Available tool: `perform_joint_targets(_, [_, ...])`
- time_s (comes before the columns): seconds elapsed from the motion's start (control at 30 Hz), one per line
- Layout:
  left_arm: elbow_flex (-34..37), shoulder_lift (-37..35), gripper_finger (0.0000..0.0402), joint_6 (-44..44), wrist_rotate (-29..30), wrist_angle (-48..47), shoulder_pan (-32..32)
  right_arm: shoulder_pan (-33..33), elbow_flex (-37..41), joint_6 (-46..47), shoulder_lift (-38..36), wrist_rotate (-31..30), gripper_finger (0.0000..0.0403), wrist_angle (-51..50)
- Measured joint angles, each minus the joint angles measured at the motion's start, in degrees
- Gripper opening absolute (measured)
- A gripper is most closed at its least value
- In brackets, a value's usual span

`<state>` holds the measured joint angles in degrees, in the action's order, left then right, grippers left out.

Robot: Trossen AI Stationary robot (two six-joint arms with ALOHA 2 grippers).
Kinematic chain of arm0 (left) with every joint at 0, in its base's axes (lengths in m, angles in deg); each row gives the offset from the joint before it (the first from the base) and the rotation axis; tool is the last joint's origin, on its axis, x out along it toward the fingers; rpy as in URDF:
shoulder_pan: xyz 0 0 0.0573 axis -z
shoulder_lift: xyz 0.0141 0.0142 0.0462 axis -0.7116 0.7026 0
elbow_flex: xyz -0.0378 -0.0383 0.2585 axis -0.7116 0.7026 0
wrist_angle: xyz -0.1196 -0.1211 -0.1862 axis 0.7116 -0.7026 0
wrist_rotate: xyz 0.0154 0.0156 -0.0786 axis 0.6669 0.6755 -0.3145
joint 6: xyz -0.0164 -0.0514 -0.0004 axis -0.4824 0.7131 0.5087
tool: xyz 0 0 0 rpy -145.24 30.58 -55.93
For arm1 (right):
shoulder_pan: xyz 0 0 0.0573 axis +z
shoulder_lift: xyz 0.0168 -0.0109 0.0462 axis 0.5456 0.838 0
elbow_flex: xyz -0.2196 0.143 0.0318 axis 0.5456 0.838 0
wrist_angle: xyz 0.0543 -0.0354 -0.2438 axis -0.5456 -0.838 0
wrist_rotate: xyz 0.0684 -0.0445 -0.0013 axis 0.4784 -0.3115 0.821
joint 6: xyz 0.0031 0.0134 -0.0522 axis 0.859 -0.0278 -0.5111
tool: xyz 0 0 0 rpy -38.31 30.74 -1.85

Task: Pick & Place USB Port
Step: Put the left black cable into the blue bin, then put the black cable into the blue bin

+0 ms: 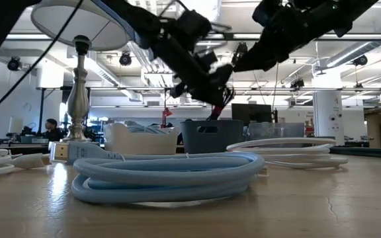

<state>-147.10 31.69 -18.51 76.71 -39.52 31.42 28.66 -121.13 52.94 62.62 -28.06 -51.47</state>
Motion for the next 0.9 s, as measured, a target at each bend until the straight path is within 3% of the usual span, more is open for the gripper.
perform_joint_targets(0.17, [-1.9,2.2,0.0063,1.5,-0.1,-6.4,-1.0,0.0,0.1,1.6,0.0,0.0,0.0172,-2.9])
perform_joint_targets(0.53, [-1.4,2.6,0.0114,1.0,-0.1,-7.2,-1.3,0.0,0.9,10.8,0.0,0.0,0.0173,-3.2])
perform_joint_targets(0.9, [-2.3,2.6,0.0128,-1.0,-1.4,-12.0,-1.4,2.3,3.3,29.4,0.0,-0.1,0.0174,-13.6])
